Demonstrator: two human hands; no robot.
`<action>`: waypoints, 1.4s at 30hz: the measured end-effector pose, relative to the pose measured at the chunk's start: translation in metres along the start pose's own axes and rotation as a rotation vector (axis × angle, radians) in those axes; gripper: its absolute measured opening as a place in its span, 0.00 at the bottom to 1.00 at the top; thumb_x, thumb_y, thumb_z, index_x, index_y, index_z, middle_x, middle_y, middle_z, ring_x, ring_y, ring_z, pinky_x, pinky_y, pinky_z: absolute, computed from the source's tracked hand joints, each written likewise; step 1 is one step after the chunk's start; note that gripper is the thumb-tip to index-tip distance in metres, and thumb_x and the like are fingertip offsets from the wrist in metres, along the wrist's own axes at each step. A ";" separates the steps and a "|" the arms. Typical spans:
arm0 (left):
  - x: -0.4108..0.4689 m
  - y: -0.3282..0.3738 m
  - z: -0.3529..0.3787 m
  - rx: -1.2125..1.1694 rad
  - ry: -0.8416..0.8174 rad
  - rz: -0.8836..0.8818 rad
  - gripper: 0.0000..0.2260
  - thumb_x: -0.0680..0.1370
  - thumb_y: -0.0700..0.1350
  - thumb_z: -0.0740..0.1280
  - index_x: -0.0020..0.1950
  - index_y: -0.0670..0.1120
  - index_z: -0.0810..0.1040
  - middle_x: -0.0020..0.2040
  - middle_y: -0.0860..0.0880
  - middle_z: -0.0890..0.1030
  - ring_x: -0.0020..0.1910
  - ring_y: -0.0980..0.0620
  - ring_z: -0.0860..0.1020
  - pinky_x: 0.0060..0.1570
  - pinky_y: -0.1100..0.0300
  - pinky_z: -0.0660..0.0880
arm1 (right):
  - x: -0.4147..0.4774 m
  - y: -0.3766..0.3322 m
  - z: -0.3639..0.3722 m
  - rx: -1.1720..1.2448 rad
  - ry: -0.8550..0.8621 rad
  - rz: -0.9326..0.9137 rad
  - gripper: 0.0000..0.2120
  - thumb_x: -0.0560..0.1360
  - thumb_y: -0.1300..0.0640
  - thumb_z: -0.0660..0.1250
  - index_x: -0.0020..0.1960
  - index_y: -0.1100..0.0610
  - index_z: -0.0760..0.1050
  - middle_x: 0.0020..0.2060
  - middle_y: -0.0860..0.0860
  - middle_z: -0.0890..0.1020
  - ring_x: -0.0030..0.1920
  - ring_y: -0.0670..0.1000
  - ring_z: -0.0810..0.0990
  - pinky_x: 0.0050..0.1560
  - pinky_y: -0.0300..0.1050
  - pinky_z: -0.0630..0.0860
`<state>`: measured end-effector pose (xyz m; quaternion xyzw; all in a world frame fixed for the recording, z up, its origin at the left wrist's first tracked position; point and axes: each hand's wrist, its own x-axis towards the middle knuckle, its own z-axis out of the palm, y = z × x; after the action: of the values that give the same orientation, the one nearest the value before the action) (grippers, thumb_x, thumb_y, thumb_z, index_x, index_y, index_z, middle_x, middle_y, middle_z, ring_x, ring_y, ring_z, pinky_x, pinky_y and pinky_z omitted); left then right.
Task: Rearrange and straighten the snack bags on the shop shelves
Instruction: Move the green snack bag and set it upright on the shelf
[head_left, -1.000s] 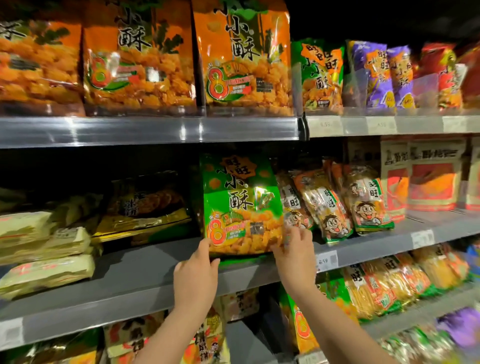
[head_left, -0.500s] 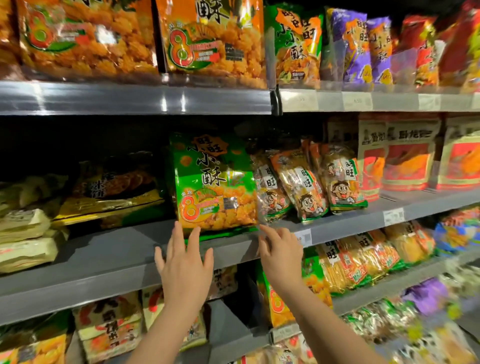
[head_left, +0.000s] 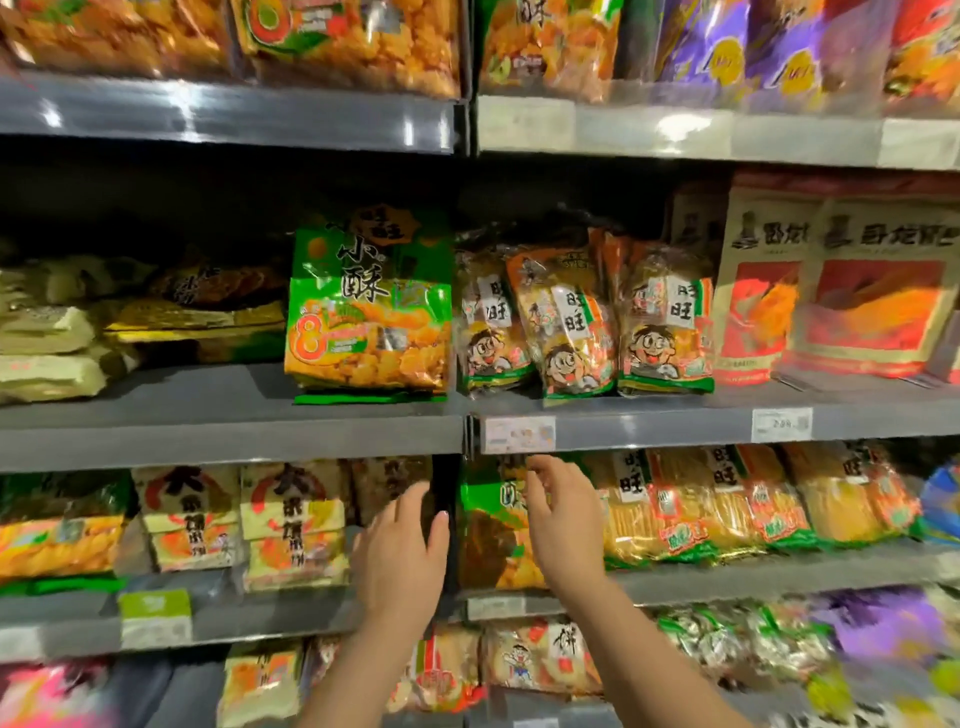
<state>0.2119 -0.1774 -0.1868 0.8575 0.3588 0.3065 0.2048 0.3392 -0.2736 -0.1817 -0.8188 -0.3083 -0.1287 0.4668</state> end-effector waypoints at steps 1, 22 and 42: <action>-0.005 0.002 0.010 0.001 -0.023 -0.024 0.19 0.79 0.53 0.57 0.68 0.51 0.67 0.64 0.50 0.75 0.61 0.48 0.74 0.58 0.51 0.72 | -0.003 0.010 -0.003 -0.001 -0.021 0.019 0.11 0.78 0.53 0.58 0.57 0.50 0.76 0.50 0.47 0.80 0.53 0.49 0.76 0.55 0.53 0.73; -0.005 -0.005 0.126 0.007 -0.196 -0.352 0.18 0.77 0.53 0.62 0.62 0.46 0.69 0.56 0.45 0.78 0.56 0.44 0.75 0.50 0.53 0.74 | -0.003 0.120 0.029 0.103 -0.288 0.475 0.18 0.70 0.46 0.70 0.55 0.54 0.70 0.50 0.52 0.79 0.52 0.55 0.77 0.54 0.56 0.76; -0.030 -0.002 0.125 -0.191 -0.156 -0.440 0.11 0.80 0.39 0.51 0.39 0.47 0.63 0.32 0.47 0.68 0.30 0.49 0.64 0.30 0.57 0.58 | -0.019 0.103 0.007 0.382 0.112 0.602 0.11 0.81 0.58 0.51 0.42 0.59 0.67 0.34 0.52 0.72 0.36 0.53 0.70 0.39 0.48 0.67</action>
<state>0.2783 -0.2147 -0.2906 0.7566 0.4893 0.2201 0.3739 0.3887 -0.3135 -0.2656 -0.7626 -0.0454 0.0297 0.6446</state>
